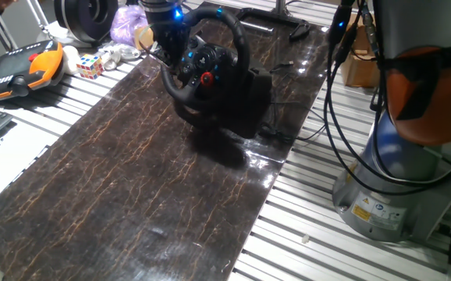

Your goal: Rotate the steering wheel 90 degrees clockwise

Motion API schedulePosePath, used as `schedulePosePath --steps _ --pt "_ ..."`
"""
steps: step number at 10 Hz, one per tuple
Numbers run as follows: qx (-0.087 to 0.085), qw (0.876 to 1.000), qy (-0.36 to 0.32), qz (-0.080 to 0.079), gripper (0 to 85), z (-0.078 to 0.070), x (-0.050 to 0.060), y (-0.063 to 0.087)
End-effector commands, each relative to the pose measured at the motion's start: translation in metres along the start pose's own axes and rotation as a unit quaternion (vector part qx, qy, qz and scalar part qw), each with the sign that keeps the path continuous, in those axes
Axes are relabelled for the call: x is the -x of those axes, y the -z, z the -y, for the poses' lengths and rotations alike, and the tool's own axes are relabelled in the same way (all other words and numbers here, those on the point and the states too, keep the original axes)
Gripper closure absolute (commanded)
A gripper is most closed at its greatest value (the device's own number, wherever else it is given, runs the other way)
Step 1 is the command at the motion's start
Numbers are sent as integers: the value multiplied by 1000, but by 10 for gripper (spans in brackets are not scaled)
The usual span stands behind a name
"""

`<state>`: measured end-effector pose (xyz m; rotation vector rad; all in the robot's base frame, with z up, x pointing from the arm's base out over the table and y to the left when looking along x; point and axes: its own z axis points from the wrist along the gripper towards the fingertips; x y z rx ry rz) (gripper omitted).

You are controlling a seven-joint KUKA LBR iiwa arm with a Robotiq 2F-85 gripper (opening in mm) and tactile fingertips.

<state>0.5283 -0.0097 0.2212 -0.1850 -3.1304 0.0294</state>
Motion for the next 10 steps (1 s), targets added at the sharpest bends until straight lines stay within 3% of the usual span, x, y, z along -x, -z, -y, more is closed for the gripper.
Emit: schedulePosePath --steps 1,6,10 --pt "-1 1000 -4 1 843 3 0 -2" --pt "-26 997 -71 3 843 16 0 -9" --pt "-48 984 -171 5 843 23 4 -12"
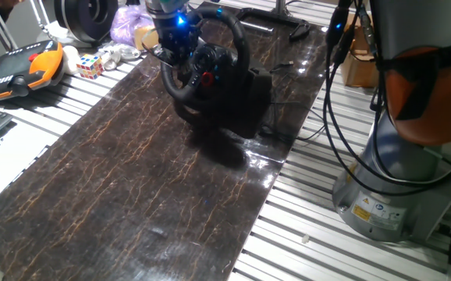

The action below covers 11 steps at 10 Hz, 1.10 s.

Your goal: Rotate the steering wheel 90 degrees clockwise

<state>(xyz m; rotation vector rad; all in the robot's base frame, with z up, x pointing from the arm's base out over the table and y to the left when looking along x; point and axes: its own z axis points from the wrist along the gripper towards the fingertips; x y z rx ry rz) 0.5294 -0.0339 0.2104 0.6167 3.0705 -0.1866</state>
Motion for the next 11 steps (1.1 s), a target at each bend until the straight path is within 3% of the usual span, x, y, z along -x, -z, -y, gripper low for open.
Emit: schedulePosePath --steps 1,2,4,5,7,9,10,11 --pt "-6 996 -84 -8 843 0 2 0" --pt "-7 990 -143 -8 843 0 2 0" --pt "-20 965 -260 8 843 1 6 -2" --pt "-14 950 -311 -3 843 5 10 1" --pt "-16 931 -363 -16 843 11 17 5" --pt "-40 911 -411 9 843 11 20 3" --pt "-51 902 -429 13 843 11 21 2" --pt "-50 894 -445 5 843 12 23 0"
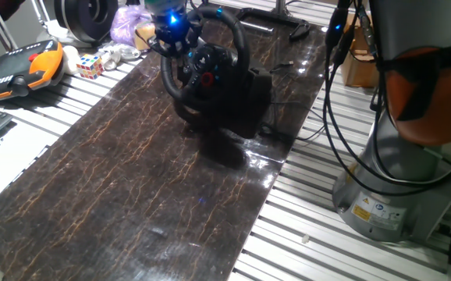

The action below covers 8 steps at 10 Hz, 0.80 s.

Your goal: Rotate the steering wheel 90 degrees clockwise

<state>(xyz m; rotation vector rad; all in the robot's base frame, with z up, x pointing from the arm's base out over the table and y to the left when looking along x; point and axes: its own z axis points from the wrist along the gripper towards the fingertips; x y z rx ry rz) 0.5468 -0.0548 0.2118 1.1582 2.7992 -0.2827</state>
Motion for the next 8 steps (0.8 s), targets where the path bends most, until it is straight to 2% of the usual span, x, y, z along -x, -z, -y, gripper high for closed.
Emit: schedulePosePath --steps 1,2,3,5,7,8 --pt "-46 960 -272 -41 843 0 4 -3" --pt "-47 957 -284 -39 843 1 9 -5" --pt "-46 956 -289 -29 843 1 13 -6" --pt "-46 946 -320 -29 843 2 18 -8" --pt "-51 923 -381 -30 843 2 18 -9" --pt "-59 913 -404 -24 843 3 19 -10"
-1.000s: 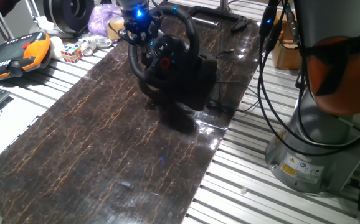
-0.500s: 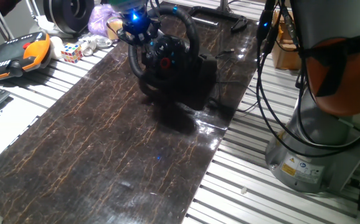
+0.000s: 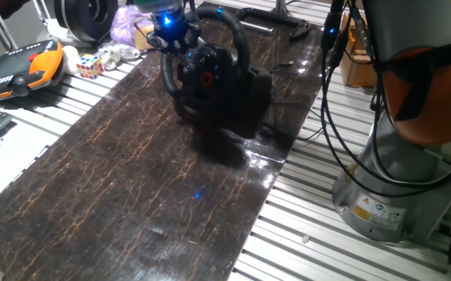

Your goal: Rotate the steering wheel 90 degrees clockwise

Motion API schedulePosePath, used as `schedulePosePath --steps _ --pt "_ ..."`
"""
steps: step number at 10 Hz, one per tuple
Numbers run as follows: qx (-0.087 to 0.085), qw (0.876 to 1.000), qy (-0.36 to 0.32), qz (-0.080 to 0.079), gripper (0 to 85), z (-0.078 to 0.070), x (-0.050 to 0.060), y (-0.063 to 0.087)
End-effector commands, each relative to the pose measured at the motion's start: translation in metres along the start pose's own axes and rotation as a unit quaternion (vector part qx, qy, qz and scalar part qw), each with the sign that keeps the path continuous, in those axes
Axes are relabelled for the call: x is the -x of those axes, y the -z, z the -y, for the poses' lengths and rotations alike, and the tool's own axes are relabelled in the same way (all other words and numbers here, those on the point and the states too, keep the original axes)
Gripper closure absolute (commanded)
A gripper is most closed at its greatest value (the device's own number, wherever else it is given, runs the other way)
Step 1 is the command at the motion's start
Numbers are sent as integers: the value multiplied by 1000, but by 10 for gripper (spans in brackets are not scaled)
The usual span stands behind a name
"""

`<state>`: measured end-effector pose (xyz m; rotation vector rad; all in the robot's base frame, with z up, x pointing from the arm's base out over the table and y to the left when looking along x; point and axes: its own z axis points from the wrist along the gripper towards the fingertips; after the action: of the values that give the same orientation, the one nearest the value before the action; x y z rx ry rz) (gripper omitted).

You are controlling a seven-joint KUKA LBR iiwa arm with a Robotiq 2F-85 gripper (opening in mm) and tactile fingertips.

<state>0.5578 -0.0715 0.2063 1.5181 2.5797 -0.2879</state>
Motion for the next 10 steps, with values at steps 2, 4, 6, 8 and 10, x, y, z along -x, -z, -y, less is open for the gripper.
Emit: schedulePosePath --steps 2,4,6,8,10 --pt "-71 946 -316 -14 843 1 2 1" --pt "-86 936 -341 -12 843 4 6 2" --pt "-92 927 -363 -3 843 5 8 1" --pt "-96 925 -367 1 843 6 9 0" --pt "-86 930 -359 -1 843 6 9 0"
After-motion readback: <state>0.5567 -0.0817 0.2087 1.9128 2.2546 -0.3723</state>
